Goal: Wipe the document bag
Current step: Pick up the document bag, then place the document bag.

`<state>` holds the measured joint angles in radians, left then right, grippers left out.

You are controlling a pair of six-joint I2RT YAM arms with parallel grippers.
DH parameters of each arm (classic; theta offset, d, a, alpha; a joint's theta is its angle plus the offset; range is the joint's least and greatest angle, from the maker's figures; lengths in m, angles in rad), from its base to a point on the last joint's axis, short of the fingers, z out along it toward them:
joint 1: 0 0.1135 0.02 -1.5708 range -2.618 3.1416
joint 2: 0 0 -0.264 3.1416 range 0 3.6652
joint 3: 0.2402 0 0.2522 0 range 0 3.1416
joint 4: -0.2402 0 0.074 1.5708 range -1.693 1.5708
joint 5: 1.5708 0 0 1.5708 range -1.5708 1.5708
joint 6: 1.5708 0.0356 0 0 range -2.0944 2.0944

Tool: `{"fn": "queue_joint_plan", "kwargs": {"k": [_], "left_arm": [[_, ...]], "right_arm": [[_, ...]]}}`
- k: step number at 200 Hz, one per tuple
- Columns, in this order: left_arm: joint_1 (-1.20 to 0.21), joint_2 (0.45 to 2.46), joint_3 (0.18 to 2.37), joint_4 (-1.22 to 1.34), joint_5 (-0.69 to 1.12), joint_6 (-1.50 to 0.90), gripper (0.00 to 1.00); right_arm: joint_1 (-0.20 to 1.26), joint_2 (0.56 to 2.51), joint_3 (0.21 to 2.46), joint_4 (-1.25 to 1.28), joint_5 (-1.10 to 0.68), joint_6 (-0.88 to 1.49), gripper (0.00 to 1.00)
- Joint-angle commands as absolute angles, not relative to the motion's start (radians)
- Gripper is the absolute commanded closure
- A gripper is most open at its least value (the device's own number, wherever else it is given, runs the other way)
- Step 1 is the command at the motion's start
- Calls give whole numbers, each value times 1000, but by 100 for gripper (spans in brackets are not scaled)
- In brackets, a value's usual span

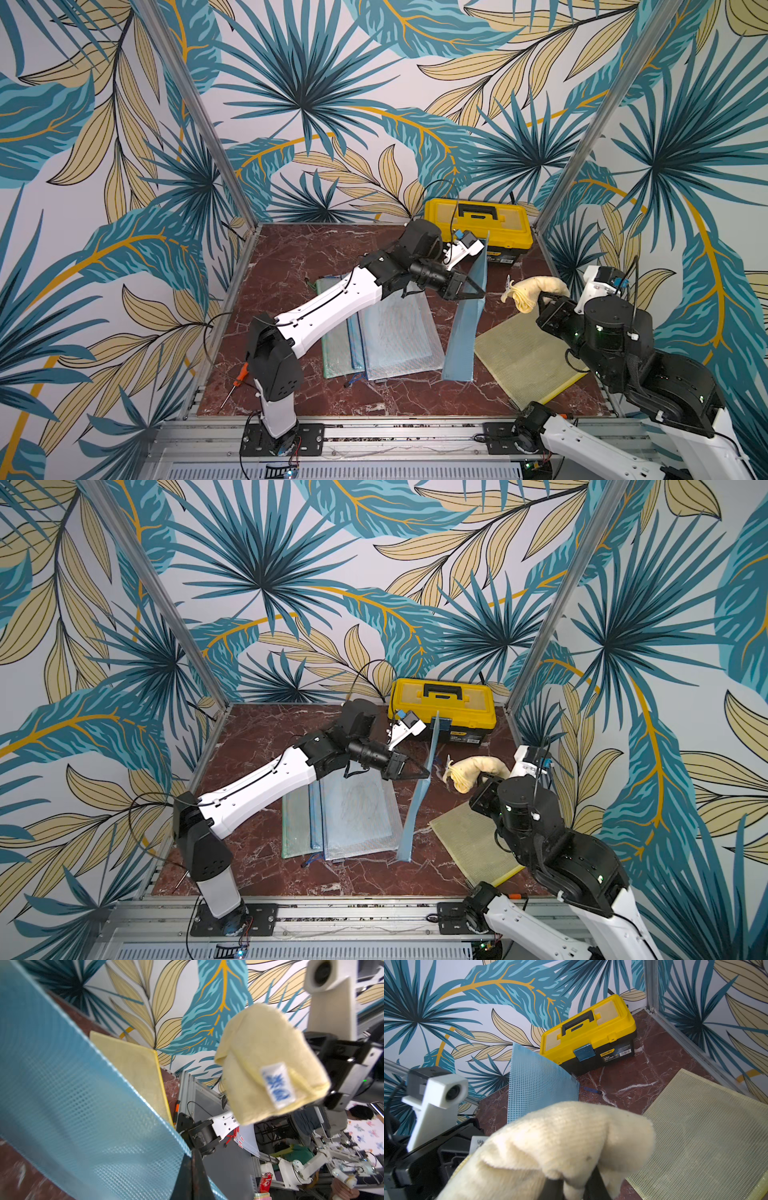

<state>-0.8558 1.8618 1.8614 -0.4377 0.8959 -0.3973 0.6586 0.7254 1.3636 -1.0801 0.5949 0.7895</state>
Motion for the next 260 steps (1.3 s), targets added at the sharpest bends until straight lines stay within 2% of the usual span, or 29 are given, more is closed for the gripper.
{"fn": "queue_joint_plan", "kwargs": {"k": [1, 26, 49, 74, 83, 93, 107, 116, 129, 141, 159, 165, 189, 221, 260], "left_arm": [[-865, 1974, 1985, -447, 946, -396, 100], [-867, 2090, 2040, -431, 838, -453, 100], [-857, 2137, 1946, -287, 692, -555, 100], [-835, 2169, 1879, -281, 520, -589, 100], [-819, 2163, 1837, -281, 463, -604, 83], [-800, 2153, 1791, -281, 423, -607, 68], [-773, 2110, 1720, -281, 370, -600, 40], [-763, 2063, 1665, -281, 317, -587, 28], [-743, 1983, 1591, -280, 260, -561, 19], [-715, 1889, 1501, -281, 214, -558, 17], [-659, 1729, 1333, -281, 162, -557, 8], [-637, 1673, 1274, -282, 156, -558, 0], [-540, 1499, 1038, -282, 195, -563, 0], [-469, 1392, 846, -283, 229, -557, 0], [-435, 1361, 759, -280, 232, -561, 12]], "right_arm": [[658, 712, 1366, -1104, 645, 761, 100], [657, 713, 1372, -1122, 662, 746, 100], [657, 726, 1356, -1117, 644, 737, 100], [658, 749, 1338, -1114, 616, 725, 100], [657, 758, 1330, -1112, 610, 723, 100], [658, 767, 1318, -1106, 603, 715, 100], [658, 784, 1294, -1095, 583, 707, 100], [658, 801, 1273, -1077, 551, 696, 100], [657, 835, 1240, -1047, 499, 693, 100], [657, 871, 1200, -997, 428, 684, 100], [657, 925, 1136, -910, 337, 680, 100], [657, 946, 1117, -880, 308, 678, 100], [657, 1081, 1085, -789, 183, 651, 100], [657, 1307, 1133, -744, 47, 633, 100], [658, 1443, 1157, -672, 4, 622, 100]]}}
